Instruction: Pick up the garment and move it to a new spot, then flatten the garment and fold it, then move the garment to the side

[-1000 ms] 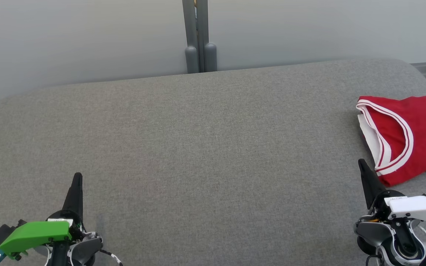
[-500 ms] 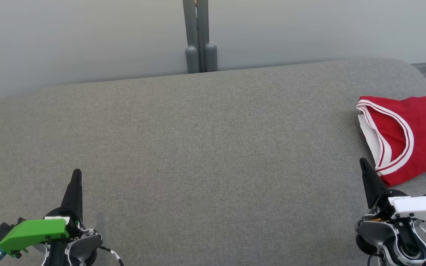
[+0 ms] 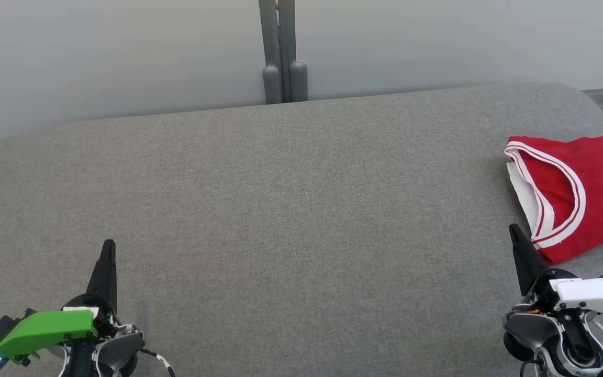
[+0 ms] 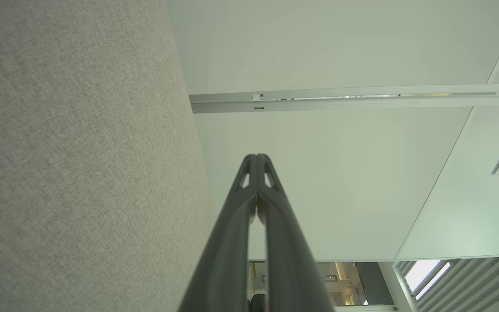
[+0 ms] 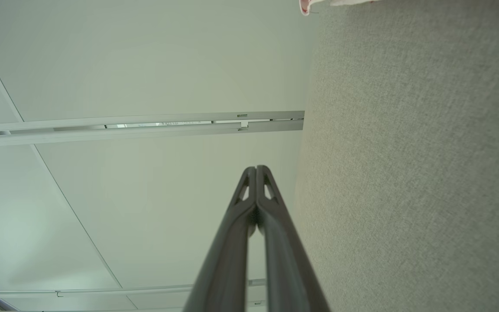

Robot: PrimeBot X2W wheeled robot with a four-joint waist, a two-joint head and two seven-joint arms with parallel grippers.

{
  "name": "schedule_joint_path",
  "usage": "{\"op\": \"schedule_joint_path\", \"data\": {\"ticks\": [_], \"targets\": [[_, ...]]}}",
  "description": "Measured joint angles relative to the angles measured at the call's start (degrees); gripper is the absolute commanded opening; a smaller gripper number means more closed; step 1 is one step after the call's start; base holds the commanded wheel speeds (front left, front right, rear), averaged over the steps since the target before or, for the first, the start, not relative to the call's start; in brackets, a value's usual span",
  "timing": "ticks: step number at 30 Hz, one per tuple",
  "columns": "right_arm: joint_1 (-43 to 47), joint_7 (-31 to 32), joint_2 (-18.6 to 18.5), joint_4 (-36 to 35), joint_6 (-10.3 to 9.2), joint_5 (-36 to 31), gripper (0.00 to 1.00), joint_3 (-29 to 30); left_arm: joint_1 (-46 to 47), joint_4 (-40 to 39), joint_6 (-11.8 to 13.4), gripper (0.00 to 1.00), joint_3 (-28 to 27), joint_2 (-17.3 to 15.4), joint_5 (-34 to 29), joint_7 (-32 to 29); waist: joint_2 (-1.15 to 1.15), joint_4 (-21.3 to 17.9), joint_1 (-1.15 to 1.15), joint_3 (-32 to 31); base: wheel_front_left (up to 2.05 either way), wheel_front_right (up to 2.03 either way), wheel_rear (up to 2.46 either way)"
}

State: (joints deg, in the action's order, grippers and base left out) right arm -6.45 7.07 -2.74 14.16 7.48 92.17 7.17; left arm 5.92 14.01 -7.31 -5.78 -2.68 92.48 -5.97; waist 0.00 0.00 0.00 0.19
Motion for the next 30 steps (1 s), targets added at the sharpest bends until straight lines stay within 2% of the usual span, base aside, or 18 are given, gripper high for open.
{"op": "schedule_joint_path", "data": {"ticks": [30], "targets": [[0.0, 0.0, 0.0, 0.0, 0.00, 0.0, 0.00, 0.0, 0.0, 0.0, 0.0, 0.00, 0.0, 0.0, 0.0, 0.0, 0.00, 0.0, 0.00, 0.0, 0.00, 0.00, 0.00]]}}
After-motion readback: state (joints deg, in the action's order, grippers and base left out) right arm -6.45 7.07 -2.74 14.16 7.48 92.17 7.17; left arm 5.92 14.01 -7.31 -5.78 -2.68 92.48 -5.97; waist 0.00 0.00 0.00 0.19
